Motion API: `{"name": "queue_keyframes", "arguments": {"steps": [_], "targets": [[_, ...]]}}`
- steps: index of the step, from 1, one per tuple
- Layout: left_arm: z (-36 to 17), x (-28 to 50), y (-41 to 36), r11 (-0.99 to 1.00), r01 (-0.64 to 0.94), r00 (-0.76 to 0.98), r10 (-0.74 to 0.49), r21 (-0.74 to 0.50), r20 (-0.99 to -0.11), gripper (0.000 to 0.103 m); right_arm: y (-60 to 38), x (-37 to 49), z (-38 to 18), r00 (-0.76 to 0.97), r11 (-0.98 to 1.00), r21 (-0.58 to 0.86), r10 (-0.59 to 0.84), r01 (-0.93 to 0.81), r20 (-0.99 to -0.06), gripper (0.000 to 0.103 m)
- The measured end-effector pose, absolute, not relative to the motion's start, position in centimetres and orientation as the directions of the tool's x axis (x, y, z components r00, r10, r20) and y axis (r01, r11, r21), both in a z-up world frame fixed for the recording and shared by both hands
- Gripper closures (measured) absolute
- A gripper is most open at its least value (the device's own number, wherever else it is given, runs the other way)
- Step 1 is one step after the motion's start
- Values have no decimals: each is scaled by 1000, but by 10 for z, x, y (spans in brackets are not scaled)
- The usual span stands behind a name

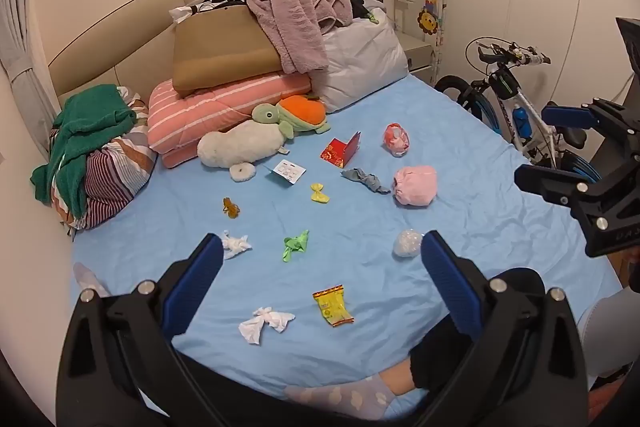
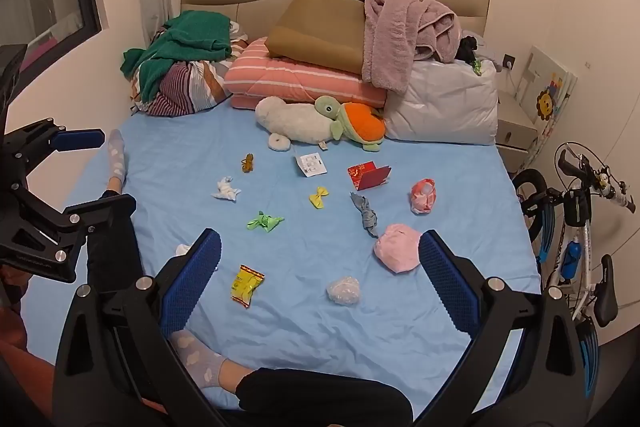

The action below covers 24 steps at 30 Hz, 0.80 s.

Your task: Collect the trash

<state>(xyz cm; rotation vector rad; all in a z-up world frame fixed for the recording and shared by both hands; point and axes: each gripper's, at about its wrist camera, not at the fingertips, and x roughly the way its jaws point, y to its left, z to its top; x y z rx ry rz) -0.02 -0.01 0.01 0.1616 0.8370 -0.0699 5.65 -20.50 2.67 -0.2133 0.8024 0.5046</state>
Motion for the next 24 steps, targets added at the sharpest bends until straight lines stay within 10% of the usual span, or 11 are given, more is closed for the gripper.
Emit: {"name": "queue_keyframes", "arguments": {"steps": [24], "targets": [[-3,0,5,987,123,665,-6,101,-747,4,-186,54,20,549,835,31,389,-549,-740,7]]}}
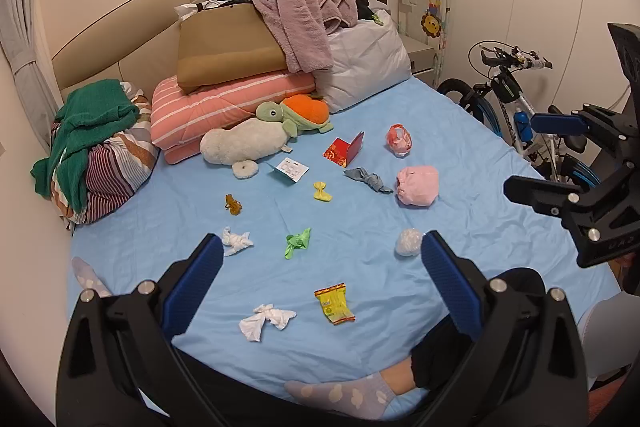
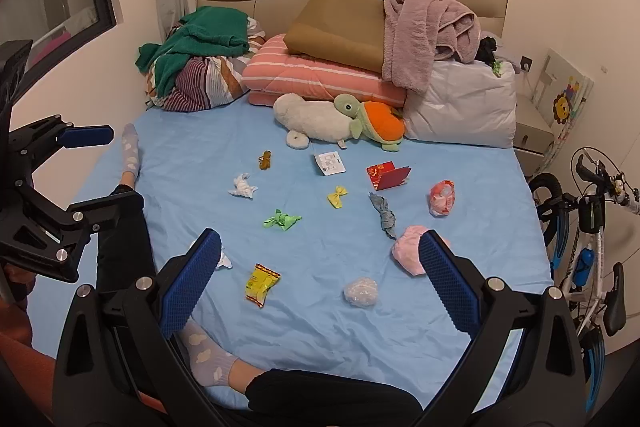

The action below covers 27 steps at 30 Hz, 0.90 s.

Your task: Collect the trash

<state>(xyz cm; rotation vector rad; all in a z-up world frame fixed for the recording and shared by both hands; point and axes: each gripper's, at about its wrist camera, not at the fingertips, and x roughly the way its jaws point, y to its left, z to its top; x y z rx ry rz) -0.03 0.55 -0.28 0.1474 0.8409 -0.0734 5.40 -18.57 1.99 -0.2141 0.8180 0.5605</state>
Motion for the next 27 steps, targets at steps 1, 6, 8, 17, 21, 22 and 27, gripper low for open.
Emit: {"name": "queue_keyframes", "arguments": {"steps": [1,6,8,17,21,22,27], "targets": [[-3,0,6,987,123,665,-6,102,-747,4,-185,54,20,550,835,30,388,-549,-740,7],[1,0,7,988,122,667,-8,98,-745,4,-184,54,21,549,836,31,387,-548,-740,7],[1,0,8,988,122,667,-8,99,-745,4,-183,54,20,548,835,31,388,-549,-741,7],[3,-1,11,988,121,668,-8,98,-744,4,-183,53,19,548,835,32,389,-549,-741,7],[3,-1,11,988,121,669,-8,98,-743,4,-183,54,19,548,835,31,388,-549,-741,7],[3,-1,11,988,121,669,-9,98,-743,4,-184,54,20,548,835,31,389,-550,-741,7],[3,-1,11,988,120,670,-8,98,-742,4,-184,55,20,547,835,31,389,-550,-741,7]]}}
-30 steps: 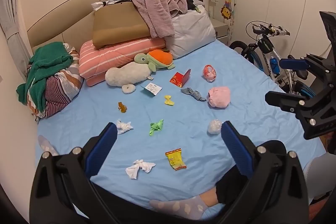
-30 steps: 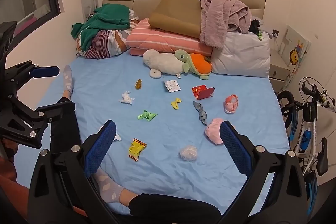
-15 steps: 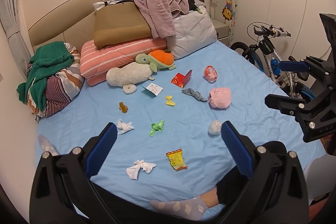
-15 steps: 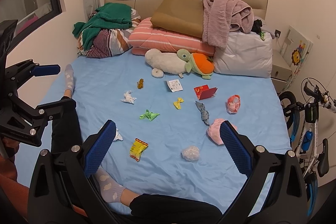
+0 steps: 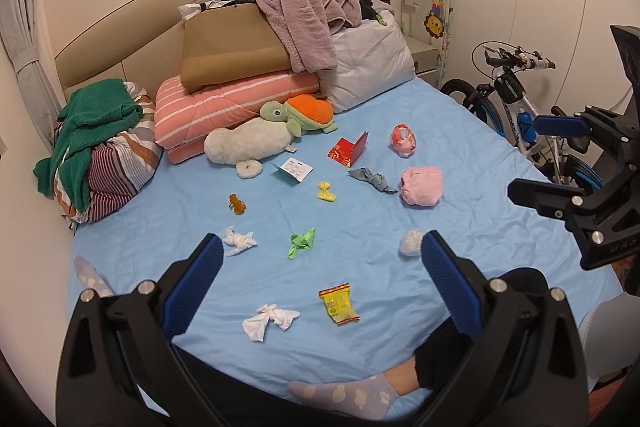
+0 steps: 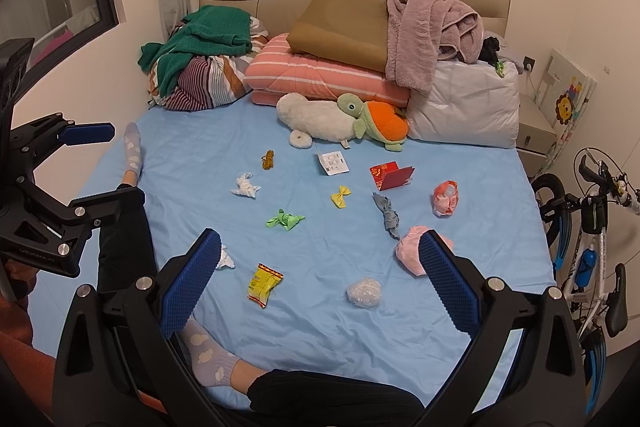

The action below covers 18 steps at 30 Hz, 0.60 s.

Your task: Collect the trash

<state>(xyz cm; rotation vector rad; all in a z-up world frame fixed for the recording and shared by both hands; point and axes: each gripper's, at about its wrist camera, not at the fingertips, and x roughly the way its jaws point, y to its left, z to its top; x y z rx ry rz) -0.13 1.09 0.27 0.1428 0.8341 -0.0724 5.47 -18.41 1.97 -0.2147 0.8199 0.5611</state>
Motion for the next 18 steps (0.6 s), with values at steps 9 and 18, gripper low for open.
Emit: {"name": "queue_keyframes", "arguments": {"steps": [9,18], "targets": [[3,-2,13,988,121,670,-10,96,-742,4,-186,54,19,547,834,33,391,-551,-741,7],[3,-2,13,988,119,670,-8,96,-742,4,-185,55,18,546,834,34,391,-551,-741,7]]}}
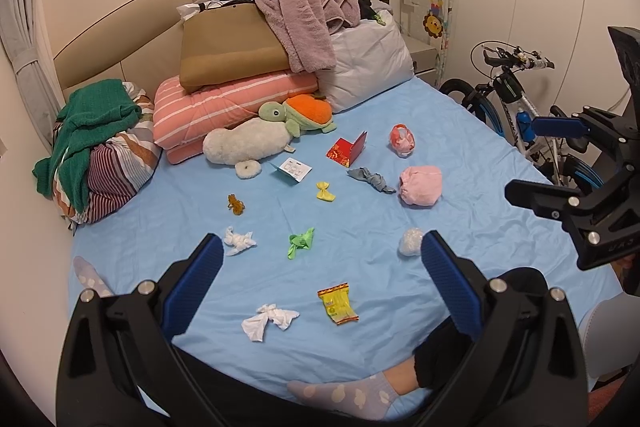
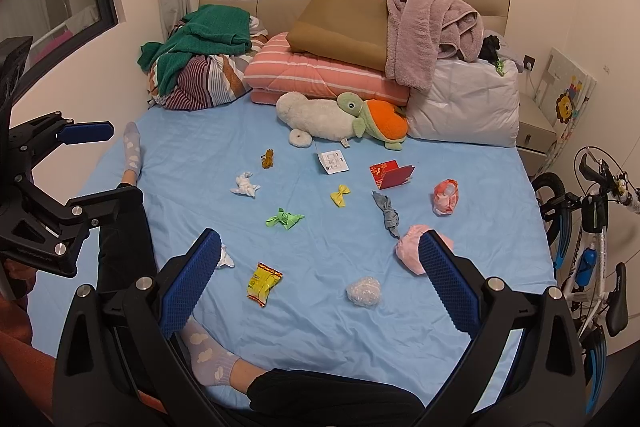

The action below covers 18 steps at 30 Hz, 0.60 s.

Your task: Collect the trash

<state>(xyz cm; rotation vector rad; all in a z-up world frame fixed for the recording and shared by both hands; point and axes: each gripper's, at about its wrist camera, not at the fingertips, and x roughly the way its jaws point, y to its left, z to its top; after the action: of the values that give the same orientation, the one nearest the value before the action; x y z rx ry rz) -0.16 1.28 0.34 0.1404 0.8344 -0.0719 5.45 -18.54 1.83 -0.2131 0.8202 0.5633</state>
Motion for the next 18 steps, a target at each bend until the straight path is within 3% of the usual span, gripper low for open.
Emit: {"name": "queue_keyframes", "arguments": {"steps": [18], "targets": [[3,-2,12,988,118,670,-8,96,-742,4,-186,56,18,545,833,35,392,-552,-741,7]]}}
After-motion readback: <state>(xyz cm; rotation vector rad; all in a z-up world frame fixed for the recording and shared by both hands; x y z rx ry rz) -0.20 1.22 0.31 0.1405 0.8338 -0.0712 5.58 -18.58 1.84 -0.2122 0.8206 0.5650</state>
